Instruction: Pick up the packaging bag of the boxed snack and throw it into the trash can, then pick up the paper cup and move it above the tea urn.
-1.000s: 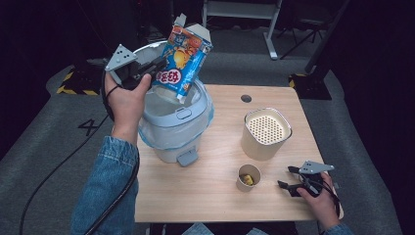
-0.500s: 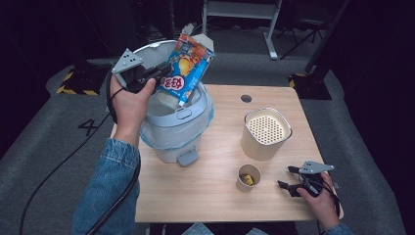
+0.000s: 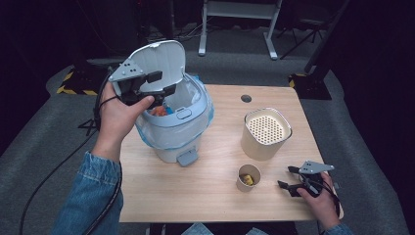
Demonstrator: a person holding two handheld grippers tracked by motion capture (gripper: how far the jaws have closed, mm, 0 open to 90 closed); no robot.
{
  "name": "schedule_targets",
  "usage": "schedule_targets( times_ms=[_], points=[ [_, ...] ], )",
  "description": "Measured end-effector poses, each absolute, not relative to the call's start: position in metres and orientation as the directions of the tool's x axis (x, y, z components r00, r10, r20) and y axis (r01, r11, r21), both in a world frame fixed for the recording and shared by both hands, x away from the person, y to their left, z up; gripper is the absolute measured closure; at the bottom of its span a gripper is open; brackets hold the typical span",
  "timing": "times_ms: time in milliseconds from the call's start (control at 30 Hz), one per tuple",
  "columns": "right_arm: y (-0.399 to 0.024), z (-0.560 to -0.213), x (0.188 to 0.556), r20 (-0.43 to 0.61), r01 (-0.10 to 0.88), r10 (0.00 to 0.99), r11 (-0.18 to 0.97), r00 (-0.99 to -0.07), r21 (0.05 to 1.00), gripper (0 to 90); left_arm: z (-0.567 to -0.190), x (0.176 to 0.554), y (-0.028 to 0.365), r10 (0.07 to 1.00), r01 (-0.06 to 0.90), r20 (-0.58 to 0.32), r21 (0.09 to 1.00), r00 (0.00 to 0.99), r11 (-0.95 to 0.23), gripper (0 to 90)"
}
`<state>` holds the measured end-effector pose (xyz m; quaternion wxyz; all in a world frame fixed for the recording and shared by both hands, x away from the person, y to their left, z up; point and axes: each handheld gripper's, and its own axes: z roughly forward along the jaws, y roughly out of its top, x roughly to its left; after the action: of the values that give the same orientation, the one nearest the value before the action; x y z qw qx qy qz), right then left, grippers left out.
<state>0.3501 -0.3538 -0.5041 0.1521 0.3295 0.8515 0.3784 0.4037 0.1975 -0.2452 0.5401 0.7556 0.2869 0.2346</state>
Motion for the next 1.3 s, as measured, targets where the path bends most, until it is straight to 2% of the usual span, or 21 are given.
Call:
schedule_targets(
  times_ms=[133,533,933,1100,1300],
  points=[
    [-0.354,-0.504,0.35,-0.008,0.448,0.677,0.496,-0.736,0.744,21.5,-0.25,0.388,0.2,0.652,0.171,0.061,0.943,0.756,-0.287,38.0],
    [-0.354,-0.504,0.35,-0.008,0.449,0.678,0.495,-0.735,0.744,21.5,-0.278,0.339,0.207,0.572,0.143,0.04,0.952,0.819,-0.271,38.5],
    [-0.353,-0.504,0.348,-0.023,0.437,0.677,0.501,-0.736,0.747,23.1,-0.342,0.308,0.185,0.486,0.209,-0.035,0.928,0.873,-0.309,38.4],
    [-0.354,-0.504,0.349,-0.011,0.446,0.678,0.496,-0.735,0.745,22.1,-0.373,0.305,0.177,0.477,0.247,-0.077,0.919,0.875,-0.306,38.5],
    [-0.351,-0.504,0.343,-0.016,0.471,0.72,0.47,-0.694,0.747,22.7,-0.405,0.307,0.17,0.49,0.311,-0.104,0.879,0.865,-0.361,38.3]
  ],
)
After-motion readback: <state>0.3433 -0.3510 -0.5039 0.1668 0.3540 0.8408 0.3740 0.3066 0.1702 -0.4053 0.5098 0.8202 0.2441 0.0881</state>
